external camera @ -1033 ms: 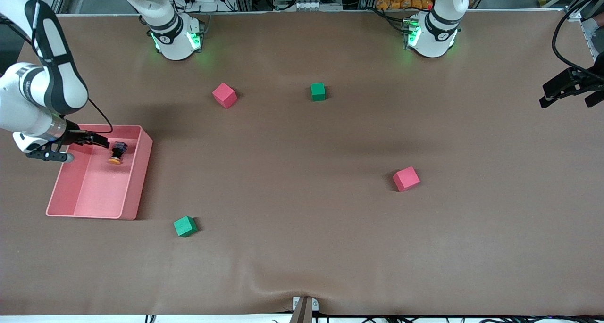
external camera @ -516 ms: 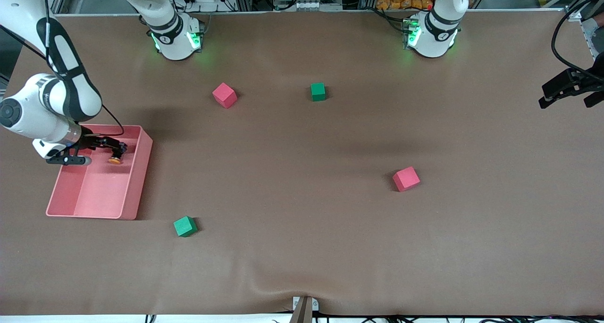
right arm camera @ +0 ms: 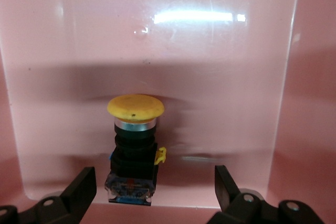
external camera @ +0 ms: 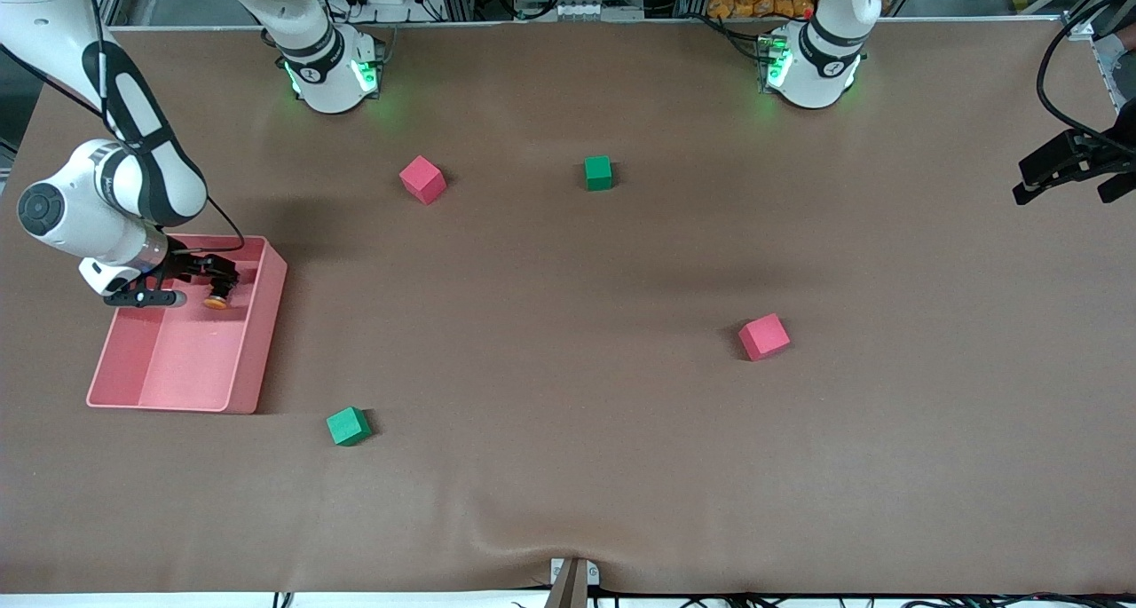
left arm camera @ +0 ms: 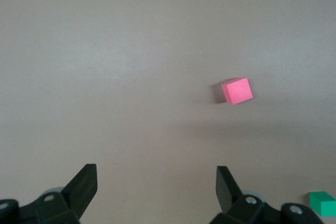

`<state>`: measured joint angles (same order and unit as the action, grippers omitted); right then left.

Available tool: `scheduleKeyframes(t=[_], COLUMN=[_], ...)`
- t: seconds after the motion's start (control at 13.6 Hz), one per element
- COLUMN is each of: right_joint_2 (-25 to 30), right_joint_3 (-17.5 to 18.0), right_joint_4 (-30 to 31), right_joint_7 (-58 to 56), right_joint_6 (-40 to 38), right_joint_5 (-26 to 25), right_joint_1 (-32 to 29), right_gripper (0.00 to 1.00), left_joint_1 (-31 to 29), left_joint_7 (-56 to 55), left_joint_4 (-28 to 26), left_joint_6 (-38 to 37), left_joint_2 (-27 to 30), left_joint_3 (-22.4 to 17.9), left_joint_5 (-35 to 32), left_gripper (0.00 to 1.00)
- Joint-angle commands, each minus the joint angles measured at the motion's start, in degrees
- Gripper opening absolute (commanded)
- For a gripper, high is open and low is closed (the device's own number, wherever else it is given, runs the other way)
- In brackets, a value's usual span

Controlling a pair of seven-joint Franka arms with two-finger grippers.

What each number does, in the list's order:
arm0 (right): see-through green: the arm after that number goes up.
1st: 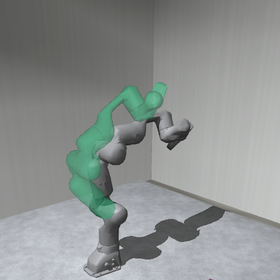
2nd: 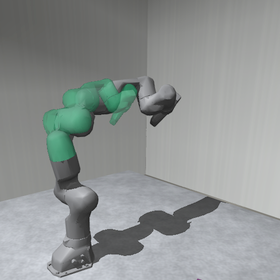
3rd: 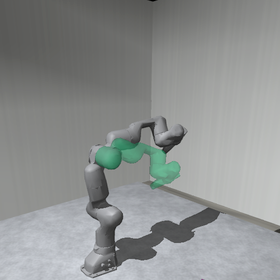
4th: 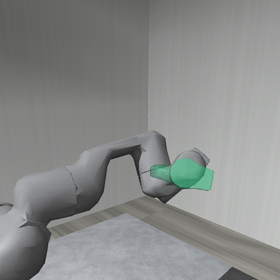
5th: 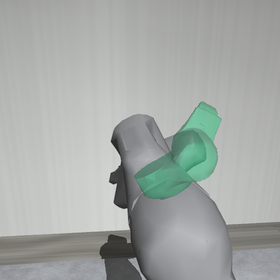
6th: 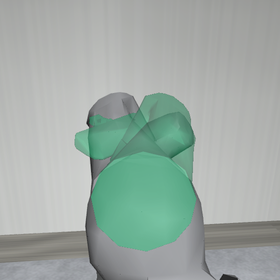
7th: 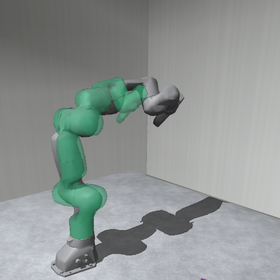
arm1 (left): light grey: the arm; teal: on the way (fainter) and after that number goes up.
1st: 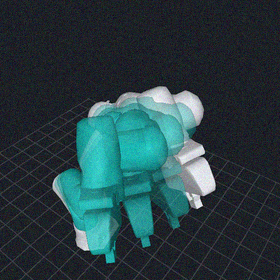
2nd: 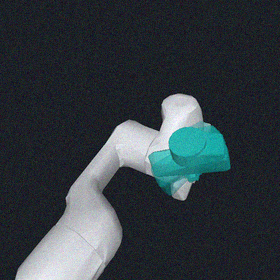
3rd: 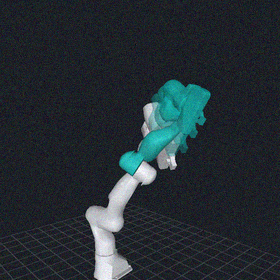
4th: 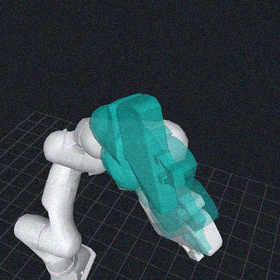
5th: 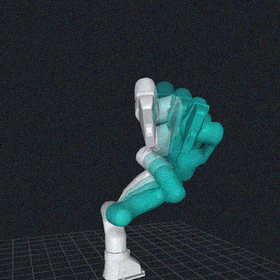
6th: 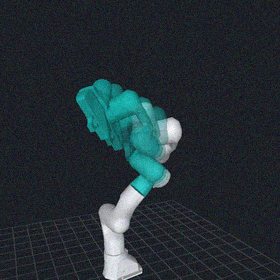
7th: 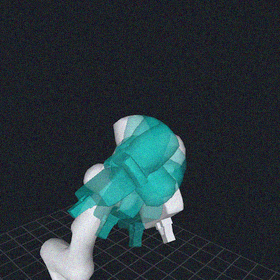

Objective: Place and upright button with both arms
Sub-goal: 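Close the right gripper around the yellow-capped button's black body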

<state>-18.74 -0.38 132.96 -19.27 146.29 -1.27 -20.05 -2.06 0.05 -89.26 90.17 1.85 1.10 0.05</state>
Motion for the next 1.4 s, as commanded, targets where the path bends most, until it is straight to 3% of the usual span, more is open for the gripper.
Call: scheduleKeyframes(t=[0.0, 0.44, 1.33], right_joint_2=[0.19, -0.33, 0.63], right_joint_3=[0.11, 0.2, 0.38], right_joint_4=[1.08, 1.08, 4.07], right_joint_7=[-1.82, -2.53, 8.2], right_joint_6=[1.98, 1.89, 1.28], right_joint_5=[-0.67, -0.67, -0.49], right_joint_1=[-0.78, -2.19, 2.56], right_gripper=[1.0, 1.0, 1.0], left_joint_1=[-0.66, -0.75, -0.75], left_joint_7=[2.05, 2.14, 2.14], left_joint_4=[1.1, 1.1, 1.1], left_joint_6=[-0.7, -0.7, -0.7], left_joint_2=[-0.45, -0.45, -0.45], left_joint_3=[0.3, 0.3, 0.3], left_joint_5=[0.65, 0.65, 0.65], left_gripper=[1.0, 1.0, 1.0])
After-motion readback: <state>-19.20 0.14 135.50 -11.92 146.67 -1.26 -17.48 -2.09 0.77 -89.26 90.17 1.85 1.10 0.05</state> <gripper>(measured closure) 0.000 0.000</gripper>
